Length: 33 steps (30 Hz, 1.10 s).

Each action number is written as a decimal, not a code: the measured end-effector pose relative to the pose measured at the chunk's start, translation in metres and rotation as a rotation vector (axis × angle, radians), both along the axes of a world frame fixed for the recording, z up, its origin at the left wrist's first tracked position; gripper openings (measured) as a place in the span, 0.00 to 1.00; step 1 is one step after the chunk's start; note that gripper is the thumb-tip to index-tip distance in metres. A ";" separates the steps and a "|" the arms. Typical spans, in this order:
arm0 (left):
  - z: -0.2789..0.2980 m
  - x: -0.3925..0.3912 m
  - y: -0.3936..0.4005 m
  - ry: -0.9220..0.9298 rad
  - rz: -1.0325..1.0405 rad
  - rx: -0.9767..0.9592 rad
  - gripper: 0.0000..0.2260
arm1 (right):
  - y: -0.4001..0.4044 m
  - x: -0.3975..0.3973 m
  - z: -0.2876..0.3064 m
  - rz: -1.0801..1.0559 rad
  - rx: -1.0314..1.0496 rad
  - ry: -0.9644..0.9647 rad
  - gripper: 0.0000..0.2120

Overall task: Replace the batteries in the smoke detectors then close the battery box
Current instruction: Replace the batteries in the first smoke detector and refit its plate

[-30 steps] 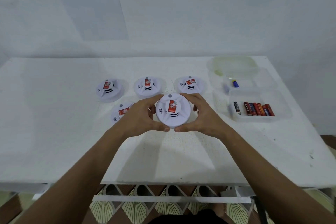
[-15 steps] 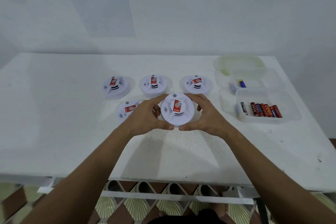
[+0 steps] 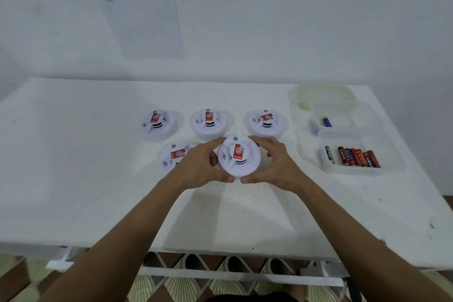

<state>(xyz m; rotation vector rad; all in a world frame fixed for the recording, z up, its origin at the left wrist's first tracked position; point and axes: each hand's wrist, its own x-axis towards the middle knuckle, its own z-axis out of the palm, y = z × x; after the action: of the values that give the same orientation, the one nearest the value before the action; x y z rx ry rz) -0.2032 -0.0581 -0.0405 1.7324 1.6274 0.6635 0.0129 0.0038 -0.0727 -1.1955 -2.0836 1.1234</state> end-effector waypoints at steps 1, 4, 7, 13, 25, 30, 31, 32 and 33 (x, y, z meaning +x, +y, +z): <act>0.001 0.002 0.000 0.015 0.003 -0.003 0.37 | 0.000 0.001 0.001 -0.005 0.001 -0.014 0.45; 0.004 0.007 0.001 0.027 0.021 -0.049 0.34 | 0.003 0.003 0.001 0.006 0.001 -0.045 0.46; 0.003 0.014 0.002 0.037 0.030 -0.083 0.32 | 0.004 0.004 0.000 0.017 0.009 -0.068 0.45; 0.000 0.022 0.005 0.098 0.060 -0.091 0.27 | 0.003 -0.004 0.002 0.031 0.022 -0.128 0.46; -0.009 0.019 0.002 0.077 0.101 -0.163 0.21 | 0.000 -0.007 -0.002 0.054 0.038 -0.234 0.47; -0.005 0.017 -0.001 0.090 0.100 -0.188 0.22 | -0.005 -0.007 0.007 0.036 0.047 -0.237 0.50; -0.003 0.015 -0.001 0.097 0.109 -0.200 0.24 | -0.006 -0.007 0.010 0.026 0.038 -0.223 0.50; 0.002 0.011 -0.003 0.109 0.124 -0.200 0.28 | -0.006 -0.008 0.013 0.014 0.034 -0.205 0.49; 0.007 0.005 -0.004 0.131 0.147 -0.187 0.33 | -0.006 -0.010 0.018 0.010 0.053 -0.193 0.49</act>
<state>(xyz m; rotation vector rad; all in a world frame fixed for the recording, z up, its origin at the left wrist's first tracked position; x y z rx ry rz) -0.1978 -0.0622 -0.0339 1.5597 1.8584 0.4560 0.0027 -0.0025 -0.0548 -1.3140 -2.2497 0.9845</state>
